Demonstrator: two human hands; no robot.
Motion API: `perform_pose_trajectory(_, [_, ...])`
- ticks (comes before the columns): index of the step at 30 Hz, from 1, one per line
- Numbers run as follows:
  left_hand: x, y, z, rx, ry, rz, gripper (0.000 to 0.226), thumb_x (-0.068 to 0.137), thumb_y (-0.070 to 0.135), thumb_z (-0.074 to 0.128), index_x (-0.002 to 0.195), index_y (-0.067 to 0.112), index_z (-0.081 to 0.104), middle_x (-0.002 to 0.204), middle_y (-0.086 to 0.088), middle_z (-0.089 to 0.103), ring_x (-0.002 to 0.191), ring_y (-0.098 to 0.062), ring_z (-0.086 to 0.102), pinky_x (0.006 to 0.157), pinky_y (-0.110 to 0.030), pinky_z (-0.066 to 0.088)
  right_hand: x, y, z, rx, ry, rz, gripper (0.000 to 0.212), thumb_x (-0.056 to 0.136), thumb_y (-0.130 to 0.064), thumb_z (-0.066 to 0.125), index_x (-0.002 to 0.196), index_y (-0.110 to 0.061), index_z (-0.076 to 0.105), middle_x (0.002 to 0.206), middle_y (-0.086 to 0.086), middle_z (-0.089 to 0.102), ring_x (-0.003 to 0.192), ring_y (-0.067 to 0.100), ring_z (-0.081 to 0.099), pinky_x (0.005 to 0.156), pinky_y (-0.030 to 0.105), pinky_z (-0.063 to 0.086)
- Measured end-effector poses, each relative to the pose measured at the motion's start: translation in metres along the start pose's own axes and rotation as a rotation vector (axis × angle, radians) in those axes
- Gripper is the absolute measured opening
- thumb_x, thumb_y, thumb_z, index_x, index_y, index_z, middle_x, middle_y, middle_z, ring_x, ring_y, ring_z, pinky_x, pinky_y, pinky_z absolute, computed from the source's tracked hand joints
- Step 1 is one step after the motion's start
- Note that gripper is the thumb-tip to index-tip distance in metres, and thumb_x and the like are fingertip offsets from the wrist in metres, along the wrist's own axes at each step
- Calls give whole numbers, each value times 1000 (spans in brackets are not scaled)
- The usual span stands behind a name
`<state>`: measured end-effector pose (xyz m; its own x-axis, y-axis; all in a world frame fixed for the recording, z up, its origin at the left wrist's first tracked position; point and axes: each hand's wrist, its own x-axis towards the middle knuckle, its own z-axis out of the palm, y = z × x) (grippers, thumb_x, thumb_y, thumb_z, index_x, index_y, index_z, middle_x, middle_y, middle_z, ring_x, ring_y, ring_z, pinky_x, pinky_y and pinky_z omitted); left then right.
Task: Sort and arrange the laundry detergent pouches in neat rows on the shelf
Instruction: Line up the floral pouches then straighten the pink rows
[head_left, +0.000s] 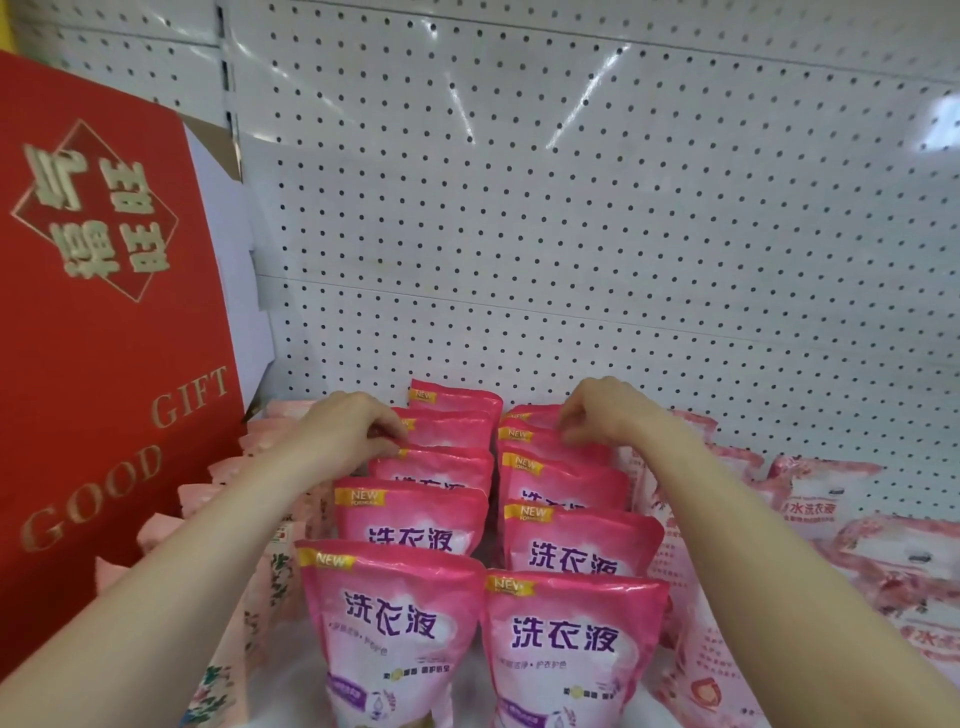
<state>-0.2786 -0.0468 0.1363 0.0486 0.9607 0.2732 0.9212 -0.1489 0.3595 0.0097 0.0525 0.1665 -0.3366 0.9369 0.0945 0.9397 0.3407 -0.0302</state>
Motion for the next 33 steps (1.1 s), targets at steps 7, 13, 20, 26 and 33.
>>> perform_pose_trajectory(7, [-14,9,-7,-33,154,67,17,89,36,65,105,37,71,105,21,67,92,4,54,66,-3,29,43,-12,2,-29,-13,9,16,85,-41,71,90,-26,74,89,-2,69,88,21,66,79,33,55])
perform_pose_trajectory(13, [-28,12,-5,-78,210,121,13,87,35,68,99,37,73,102,24,67,97,2,60,77,-6,35,57,-7,15,-80,123,106,18,90,-27,64,96,-12,72,95,8,66,91,29,64,75,34,49])
perform_pose_trajectory(20, [-50,31,-7,-166,244,255,9,86,37,67,92,38,74,93,26,68,91,10,60,78,-3,35,32,-6,-12,-5,101,19,20,90,-33,66,105,-21,71,107,2,71,94,22,65,83,34,53])
perform_pose_trajectory(26, [-82,52,-3,-201,6,390,38,75,65,60,98,38,73,94,28,69,92,10,62,85,-21,50,-103,-23,-41,262,-21,-143,25,85,-53,65,90,-31,75,83,-16,70,79,2,62,71,23,49])
perform_pose_trajectory(33, [-103,57,18,-32,17,344,38,75,68,57,97,41,72,80,21,70,73,0,63,70,-35,54,-187,-33,4,428,120,-260,41,71,-67,64,88,-32,76,91,-17,71,88,1,64,83,31,52])
